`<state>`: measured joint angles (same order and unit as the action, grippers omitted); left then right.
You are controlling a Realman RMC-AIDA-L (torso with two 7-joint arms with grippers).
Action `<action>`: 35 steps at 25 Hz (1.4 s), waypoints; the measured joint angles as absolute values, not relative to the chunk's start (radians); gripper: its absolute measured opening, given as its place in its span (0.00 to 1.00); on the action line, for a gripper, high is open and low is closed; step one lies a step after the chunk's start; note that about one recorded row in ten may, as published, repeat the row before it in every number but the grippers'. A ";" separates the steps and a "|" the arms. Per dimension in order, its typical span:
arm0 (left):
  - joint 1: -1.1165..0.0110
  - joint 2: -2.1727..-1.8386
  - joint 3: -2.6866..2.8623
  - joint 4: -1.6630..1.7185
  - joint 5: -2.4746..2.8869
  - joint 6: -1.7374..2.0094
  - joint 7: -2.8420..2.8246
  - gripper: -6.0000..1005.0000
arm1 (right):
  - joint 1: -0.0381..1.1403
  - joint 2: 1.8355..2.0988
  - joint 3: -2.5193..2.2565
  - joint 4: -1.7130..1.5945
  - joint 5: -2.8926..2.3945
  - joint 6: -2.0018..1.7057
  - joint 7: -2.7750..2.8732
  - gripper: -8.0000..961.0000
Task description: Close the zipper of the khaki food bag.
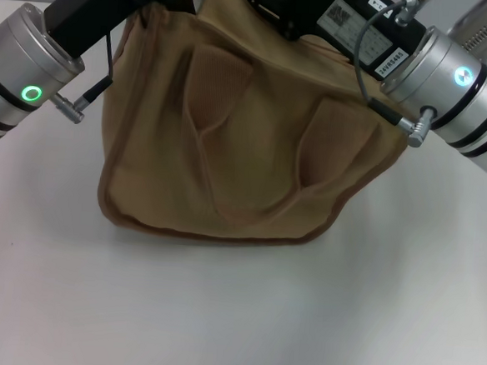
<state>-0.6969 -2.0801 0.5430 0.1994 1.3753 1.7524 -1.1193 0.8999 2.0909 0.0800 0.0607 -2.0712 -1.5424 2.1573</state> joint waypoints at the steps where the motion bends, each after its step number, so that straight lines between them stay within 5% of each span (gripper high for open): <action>1: -0.696 -2.080 0.543 0.199 1.375 1.752 -1.119 0.03 | 0.898 2.091 0.080 0.061 -2.071 -1.541 2.156 0.82; 35: -0.696 -2.080 0.540 0.198 1.365 1.739 -1.122 0.03 | 0.912 2.091 0.086 0.045 -2.063 -1.593 2.135 0.82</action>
